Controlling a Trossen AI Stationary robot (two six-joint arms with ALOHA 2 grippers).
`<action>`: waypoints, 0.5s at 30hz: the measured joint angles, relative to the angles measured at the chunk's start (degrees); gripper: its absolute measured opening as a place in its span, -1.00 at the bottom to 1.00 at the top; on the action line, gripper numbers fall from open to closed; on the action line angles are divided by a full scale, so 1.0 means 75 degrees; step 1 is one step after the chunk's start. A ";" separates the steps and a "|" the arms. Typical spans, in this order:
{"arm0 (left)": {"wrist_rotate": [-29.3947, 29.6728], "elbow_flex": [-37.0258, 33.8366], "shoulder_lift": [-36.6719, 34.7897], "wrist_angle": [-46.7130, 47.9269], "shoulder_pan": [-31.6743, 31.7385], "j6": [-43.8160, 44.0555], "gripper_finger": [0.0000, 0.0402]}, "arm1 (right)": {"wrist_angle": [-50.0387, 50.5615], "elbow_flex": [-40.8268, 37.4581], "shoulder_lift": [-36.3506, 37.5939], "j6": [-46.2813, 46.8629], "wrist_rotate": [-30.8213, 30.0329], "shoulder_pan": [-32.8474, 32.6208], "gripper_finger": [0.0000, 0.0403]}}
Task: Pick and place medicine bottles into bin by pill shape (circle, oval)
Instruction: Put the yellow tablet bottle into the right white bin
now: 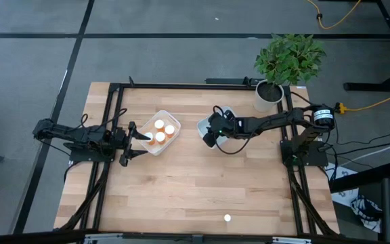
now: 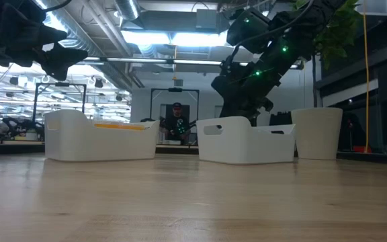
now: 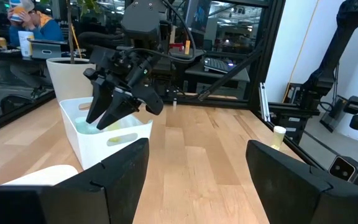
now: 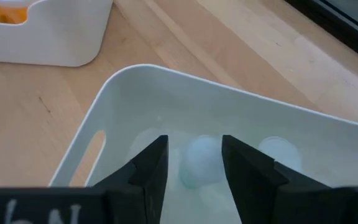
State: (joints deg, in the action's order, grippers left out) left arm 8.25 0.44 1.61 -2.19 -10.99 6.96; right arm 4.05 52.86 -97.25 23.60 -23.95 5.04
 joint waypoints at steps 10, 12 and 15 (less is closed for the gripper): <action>0.0000 -0.0001 0.0000 0.0001 0.0001 0.0012 0.31 | 0.0000 0.0000 0.0000 -0.0044 -0.0257 0.0003 -0.24; 0.0000 0.0001 0.0000 0.0001 0.0001 0.0015 0.31 | 0.0052 0.0058 0.0000 -0.0158 -0.0278 0.0006 -0.24; 0.0001 0.0001 -0.0001 0.0001 0.0001 0.0015 0.31 | 0.0107 0.0360 0.0071 -0.0392 -0.0276 0.0006 -0.24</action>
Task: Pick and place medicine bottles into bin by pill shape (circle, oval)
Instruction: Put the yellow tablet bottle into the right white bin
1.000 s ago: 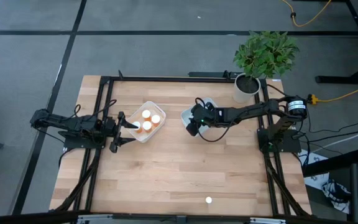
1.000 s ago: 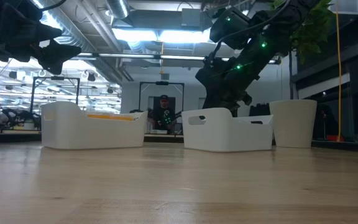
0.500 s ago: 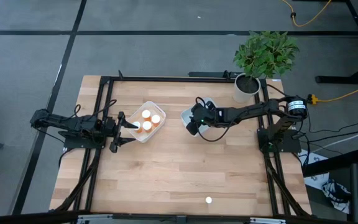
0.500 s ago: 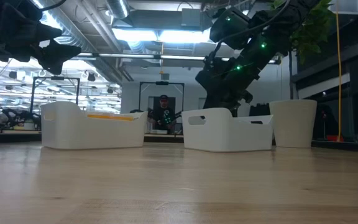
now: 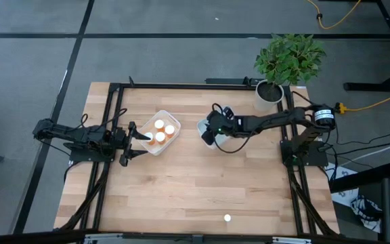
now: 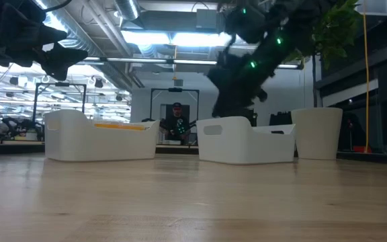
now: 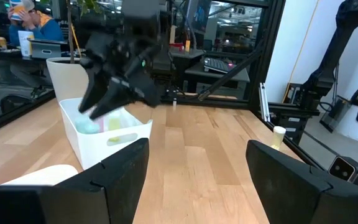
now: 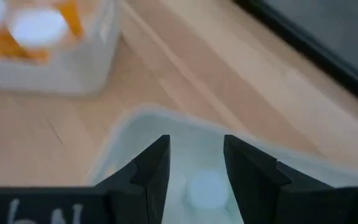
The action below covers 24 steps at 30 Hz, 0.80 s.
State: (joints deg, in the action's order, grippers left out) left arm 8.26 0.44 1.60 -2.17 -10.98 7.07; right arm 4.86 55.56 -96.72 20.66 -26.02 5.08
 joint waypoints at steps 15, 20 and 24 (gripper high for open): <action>-0.0001 0.0000 0.0000 0.0011 -0.0003 -0.0012 0.31 | 0.6223 0.3042 0.0646 0.1637 0.3072 -0.1619 -0.29; -0.0001 -0.0001 0.0000 0.0002 -0.0002 -0.0010 0.31 | 0.7457 0.3148 0.0678 0.2234 0.3819 -0.3063 -0.33; 0.0000 -0.0002 0.0001 0.0001 0.0000 -0.0017 0.31 | 0.7635 0.2988 0.0653 0.3253 0.3830 -0.4285 -0.35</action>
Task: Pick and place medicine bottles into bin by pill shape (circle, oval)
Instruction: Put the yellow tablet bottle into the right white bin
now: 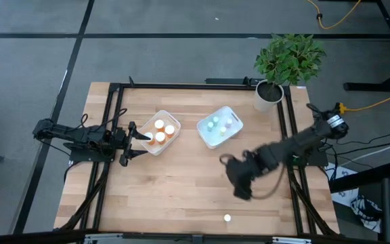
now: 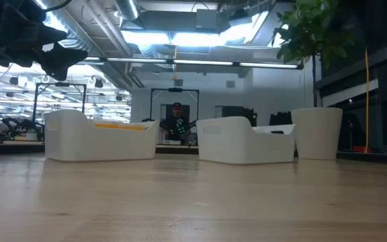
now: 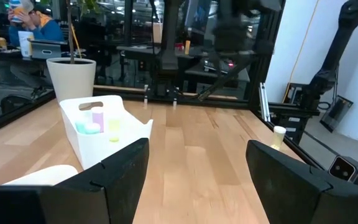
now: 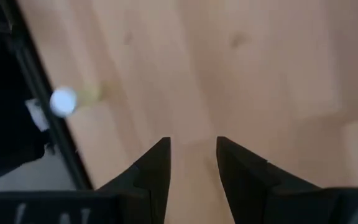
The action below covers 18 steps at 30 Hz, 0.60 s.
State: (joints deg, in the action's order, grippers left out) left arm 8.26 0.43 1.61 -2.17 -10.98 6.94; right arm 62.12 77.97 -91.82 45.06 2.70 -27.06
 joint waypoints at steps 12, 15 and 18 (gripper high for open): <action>-0.0001 0.0003 0.0000 -0.0001 -0.0003 0.0000 0.31 | -0.4213 -0.2032 -0.0053 0.1367 -0.0805 -0.2581 -0.35; -0.0001 0.0003 0.0000 0.0001 -0.0003 0.0000 0.31 | -0.5969 -0.2817 -0.0054 0.1565 -0.0815 -0.2777 -0.35; 0.0001 0.0001 -0.0001 0.0000 0.0000 0.0000 0.31 | -0.7067 -0.3392 -0.0185 0.1978 -0.0834 -0.2837 -0.35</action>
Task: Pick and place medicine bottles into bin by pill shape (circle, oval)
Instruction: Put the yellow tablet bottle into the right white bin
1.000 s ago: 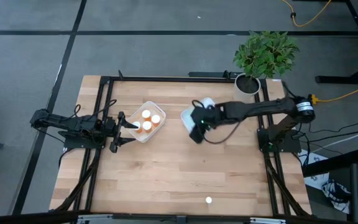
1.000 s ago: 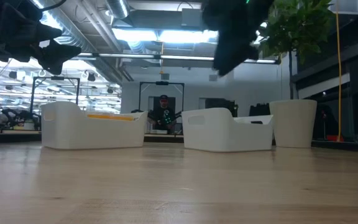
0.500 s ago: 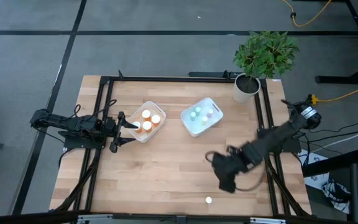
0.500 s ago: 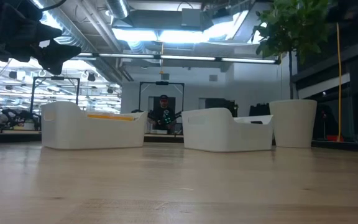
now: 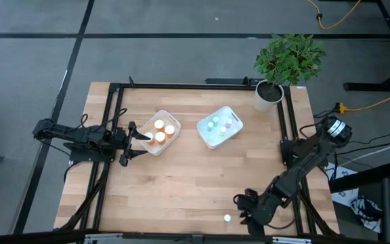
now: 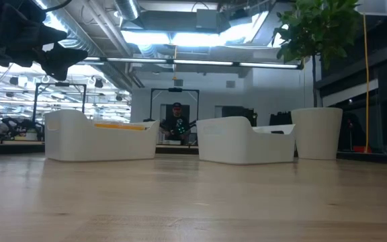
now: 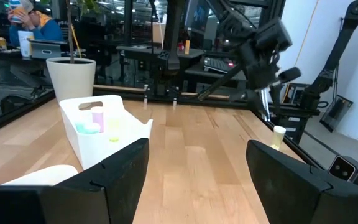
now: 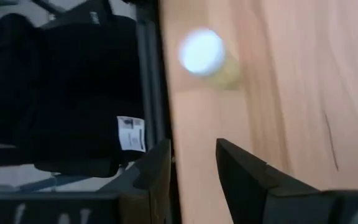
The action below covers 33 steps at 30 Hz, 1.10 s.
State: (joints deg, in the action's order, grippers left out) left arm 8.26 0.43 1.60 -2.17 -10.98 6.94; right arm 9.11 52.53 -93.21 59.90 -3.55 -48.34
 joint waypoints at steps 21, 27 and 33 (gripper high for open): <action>0.0016 0.0002 0.0000 -0.0001 0.0000 0.0000 0.31 | -0.0039 -0.0140 -0.0417 0.0533 0.0043 -0.0012 -0.35; 0.0016 0.0002 0.0001 -0.0001 -0.0003 0.0000 0.31 | -0.0040 -0.0140 -0.0417 0.0141 0.0083 -0.0012 -0.35; 0.0016 0.0001 0.0001 0.0000 -0.0001 0.0000 0.31 | -0.0036 -0.0140 -0.0417 -0.0344 -0.0001 -0.0012 -0.35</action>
State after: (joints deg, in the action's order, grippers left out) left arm 8.38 0.44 1.61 -2.17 -10.99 6.94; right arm 8.84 51.48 -96.33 57.32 -3.56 -48.42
